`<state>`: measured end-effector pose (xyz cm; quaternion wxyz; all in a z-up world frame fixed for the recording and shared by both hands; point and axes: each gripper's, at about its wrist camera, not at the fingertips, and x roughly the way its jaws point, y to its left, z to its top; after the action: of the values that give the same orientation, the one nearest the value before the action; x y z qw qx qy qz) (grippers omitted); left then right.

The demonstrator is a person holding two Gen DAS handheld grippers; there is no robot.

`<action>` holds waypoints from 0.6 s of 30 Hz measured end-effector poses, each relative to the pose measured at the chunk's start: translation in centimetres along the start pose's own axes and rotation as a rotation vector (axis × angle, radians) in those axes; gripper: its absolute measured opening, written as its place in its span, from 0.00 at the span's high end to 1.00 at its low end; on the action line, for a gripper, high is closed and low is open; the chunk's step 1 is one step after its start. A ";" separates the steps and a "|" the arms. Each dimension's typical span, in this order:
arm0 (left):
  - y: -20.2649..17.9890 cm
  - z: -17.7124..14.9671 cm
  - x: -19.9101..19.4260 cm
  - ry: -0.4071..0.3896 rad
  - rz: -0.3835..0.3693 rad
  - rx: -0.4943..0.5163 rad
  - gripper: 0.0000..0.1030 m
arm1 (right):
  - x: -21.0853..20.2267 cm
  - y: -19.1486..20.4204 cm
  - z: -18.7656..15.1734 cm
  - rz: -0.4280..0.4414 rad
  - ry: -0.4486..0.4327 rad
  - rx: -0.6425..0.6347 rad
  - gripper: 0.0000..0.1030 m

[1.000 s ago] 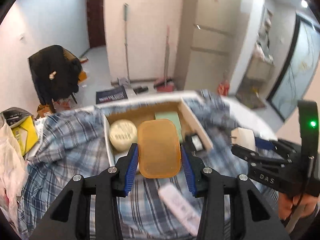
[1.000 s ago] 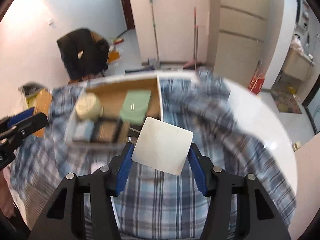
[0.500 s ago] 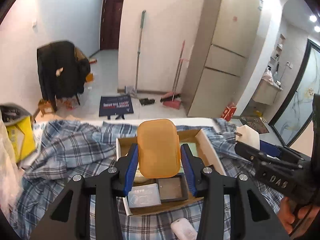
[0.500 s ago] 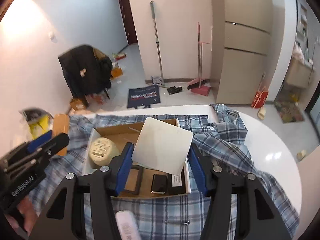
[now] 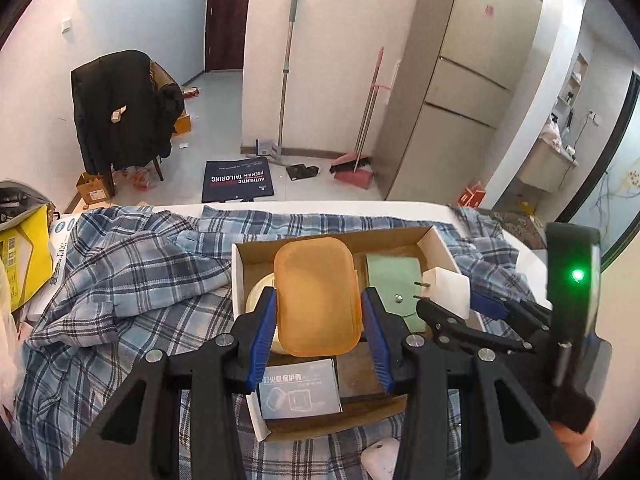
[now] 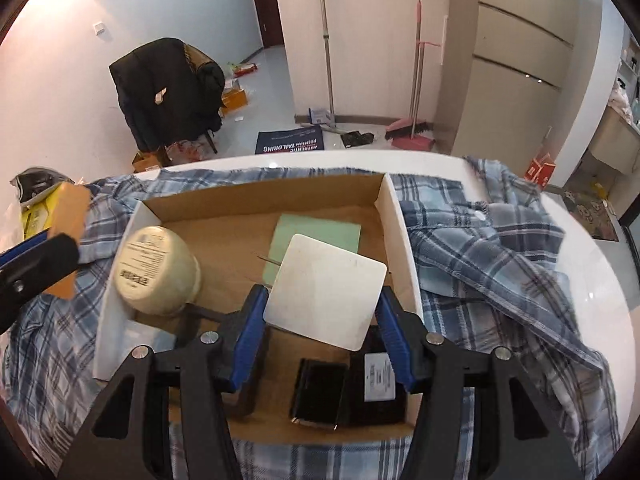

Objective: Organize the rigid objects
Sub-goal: 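Carry orange soap box with left tool while right tool lowers pad into box, then set orange soap box in box with left tool while right tool releases pad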

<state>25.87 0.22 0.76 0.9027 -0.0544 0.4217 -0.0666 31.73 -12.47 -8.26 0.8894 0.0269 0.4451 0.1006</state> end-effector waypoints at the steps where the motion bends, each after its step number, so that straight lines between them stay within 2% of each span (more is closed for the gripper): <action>1: -0.1 -0.1 0.2 0.004 0.005 0.004 0.57 | 0.5 -0.2 0.0 0.008 0.012 0.003 0.47; 4: -0.3 -0.4 1.0 0.014 0.012 0.013 0.57 | 1.9 -0.9 -0.2 0.033 0.037 0.023 0.47; 9: -0.9 -0.8 2.1 0.032 0.047 0.042 0.57 | 2.8 -1.3 -0.6 0.019 0.029 0.011 0.48; 12: -0.7 -1.0 2.5 0.048 0.010 0.030 0.57 | 2.6 -1.2 -0.6 0.042 0.028 0.018 0.46; 13: -0.7 -1.0 2.5 0.047 0.012 0.030 0.57 | 2.4 -1.3 -0.6 0.043 0.027 0.025 0.41; 15: -0.8 -1.1 2.6 0.042 0.021 0.039 0.57 | 1.6 -1.6 -0.4 0.065 0.027 0.037 0.40; 18: -0.9 -1.4 2.9 0.050 -0.021 0.035 0.57 | -0.2 -2.0 0.0 0.052 0.011 0.036 0.40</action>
<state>26.56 -1.22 -2.12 0.8919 -0.0411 0.4424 -0.0848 31.95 -14.47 -8.35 0.8834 0.0538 0.4508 0.1159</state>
